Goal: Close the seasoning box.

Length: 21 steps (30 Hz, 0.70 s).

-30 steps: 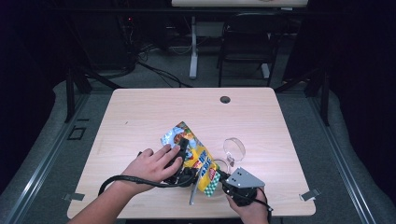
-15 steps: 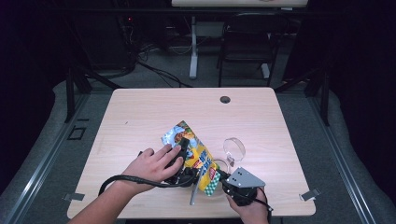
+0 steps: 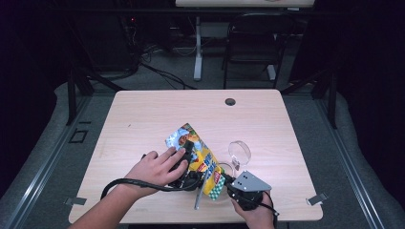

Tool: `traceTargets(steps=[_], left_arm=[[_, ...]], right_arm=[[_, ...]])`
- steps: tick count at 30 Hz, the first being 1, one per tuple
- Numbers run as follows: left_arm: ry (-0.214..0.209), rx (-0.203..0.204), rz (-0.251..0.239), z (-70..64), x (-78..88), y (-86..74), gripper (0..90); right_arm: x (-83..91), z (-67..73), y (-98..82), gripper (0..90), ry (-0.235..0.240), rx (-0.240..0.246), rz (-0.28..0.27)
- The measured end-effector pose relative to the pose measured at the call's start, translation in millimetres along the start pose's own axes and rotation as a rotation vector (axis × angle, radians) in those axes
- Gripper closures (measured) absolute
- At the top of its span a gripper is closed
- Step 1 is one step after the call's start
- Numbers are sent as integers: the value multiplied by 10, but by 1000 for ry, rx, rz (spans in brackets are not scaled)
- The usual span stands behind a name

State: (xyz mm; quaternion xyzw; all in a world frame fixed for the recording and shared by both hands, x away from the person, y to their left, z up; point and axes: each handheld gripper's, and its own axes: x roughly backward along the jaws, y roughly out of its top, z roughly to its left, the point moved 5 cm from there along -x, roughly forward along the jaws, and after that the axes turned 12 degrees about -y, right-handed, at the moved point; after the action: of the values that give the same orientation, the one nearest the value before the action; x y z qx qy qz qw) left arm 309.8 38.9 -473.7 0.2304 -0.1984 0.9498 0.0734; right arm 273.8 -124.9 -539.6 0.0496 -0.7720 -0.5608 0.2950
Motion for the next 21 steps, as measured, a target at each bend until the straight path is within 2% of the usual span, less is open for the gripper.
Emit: traceTargets(steps=[1,6,8,21], left_arm=[[14,-8,1,10,4,2,693],[7,-13,2,23,13,5,694],[16,-22,5,31,14,9,694],[12,-20,5,32,23,8,701]], right_arm=[[1,-1,1,871,-1,0,-1],[3,-2,4,871,1,-3,-3],[4,-5,2,871,3,-1,-2],[2,-10,6,872,2,-6,-3]])
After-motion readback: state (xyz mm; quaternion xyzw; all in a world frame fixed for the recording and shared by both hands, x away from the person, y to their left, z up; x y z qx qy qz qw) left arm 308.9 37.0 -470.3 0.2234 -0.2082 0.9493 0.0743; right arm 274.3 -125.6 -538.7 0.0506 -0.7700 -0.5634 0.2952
